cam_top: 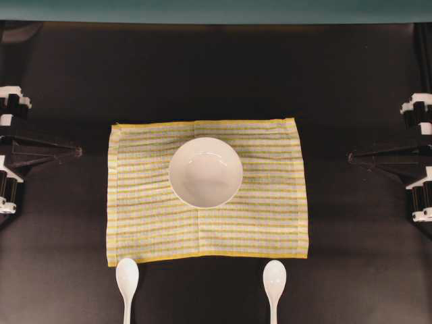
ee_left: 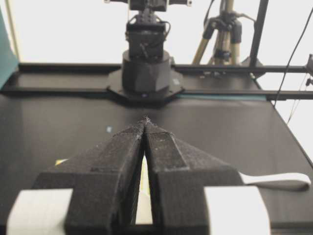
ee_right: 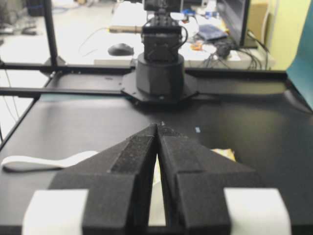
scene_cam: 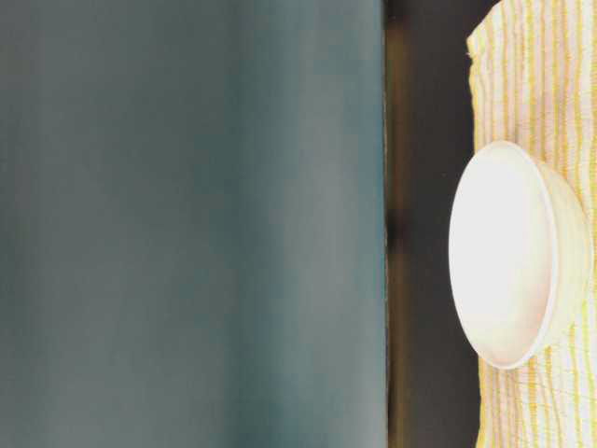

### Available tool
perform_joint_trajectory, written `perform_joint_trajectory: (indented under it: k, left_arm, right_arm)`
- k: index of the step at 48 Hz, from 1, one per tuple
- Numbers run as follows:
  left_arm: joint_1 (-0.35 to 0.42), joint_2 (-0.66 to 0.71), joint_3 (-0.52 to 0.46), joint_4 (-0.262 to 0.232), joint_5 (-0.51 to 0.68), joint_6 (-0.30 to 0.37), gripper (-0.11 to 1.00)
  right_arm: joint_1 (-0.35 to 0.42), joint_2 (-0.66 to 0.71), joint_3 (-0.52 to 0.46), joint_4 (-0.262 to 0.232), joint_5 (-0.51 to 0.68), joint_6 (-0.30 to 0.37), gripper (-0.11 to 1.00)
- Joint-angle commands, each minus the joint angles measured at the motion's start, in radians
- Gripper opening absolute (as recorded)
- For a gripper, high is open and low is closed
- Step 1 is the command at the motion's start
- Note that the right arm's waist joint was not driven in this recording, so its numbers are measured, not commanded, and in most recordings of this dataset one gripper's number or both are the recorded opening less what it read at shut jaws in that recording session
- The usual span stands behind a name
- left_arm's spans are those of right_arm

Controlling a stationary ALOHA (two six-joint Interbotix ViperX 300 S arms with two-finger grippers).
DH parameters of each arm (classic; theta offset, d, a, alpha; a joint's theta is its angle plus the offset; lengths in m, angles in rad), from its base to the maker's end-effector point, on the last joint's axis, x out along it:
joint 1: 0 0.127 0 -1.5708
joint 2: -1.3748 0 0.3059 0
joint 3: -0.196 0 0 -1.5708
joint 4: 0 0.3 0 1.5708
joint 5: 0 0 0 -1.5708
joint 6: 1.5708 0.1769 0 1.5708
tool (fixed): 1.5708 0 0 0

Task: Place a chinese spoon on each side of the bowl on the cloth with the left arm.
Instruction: 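Move the left gripper from rest toward the right white spoon, then lower the left gripper and grasp the right white spoon's handle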

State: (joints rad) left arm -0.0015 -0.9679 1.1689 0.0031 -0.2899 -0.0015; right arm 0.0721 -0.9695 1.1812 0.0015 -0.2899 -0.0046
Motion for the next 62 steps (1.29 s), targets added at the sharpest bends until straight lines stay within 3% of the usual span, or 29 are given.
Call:
perform_joint_trajectory:
  k: [1, 4, 9, 19, 32, 38, 53, 57, 62]
  left_arm:
    - [-0.055, 0.052, -0.018, 0.038, -0.003, -0.054, 0.05]
    - [-0.081, 0.092, -0.032, 0.037, -0.006, -0.109, 0.04]
    - [-0.106, 0.173, -0.071, 0.038, -0.009, -0.222, 0.01]
    - [-0.114, 0.383, -0.149, 0.038, -0.014, -0.39, 0.01]
    - [-0.138, 0.73, -0.351, 0.038, -0.002, -0.577, 0.01]
    - [-0.156, 0.853, -0.453, 0.04, 0.005, -0.617, 0.01]
    - [-0.181, 1.065, -0.652, 0.038, 0.084, -0.624, 0.12]
    - [-0.179, 1.118, -0.683, 0.04, 0.084, -0.624, 0.2]
    - [-0.179, 1.192, -0.721, 0.04, 0.084, -0.624, 0.4]
  right_arm:
    - [0.0, 0.011, 0.0, 0.002, -0.005, 0.003, 0.03]
    - [0.0, 0.006, 0.012, 0.002, 0.006, -0.003, 0.08]
    - [0.0, 0.002, 0.012, 0.002, 0.051, -0.005, 0.01]
    - [0.0, -0.006, 0.012, 0.002, 0.166, -0.008, 0.0]
    - [0.0, -0.014, 0.015, 0.002, 0.241, -0.005, 0.0]
    - [0.0, -0.014, 0.02, 0.002, 0.245, -0.006, 0.0]
    - [0.0, -0.018, 0.031, 0.0, 0.249, -0.006, 0.0]
    - [0.0, -0.02, 0.04, 0.002, 0.25, -0.006, 0.0]
    - [0.0, -0.02, 0.044, 0.002, 0.249, -0.006, 0.0]
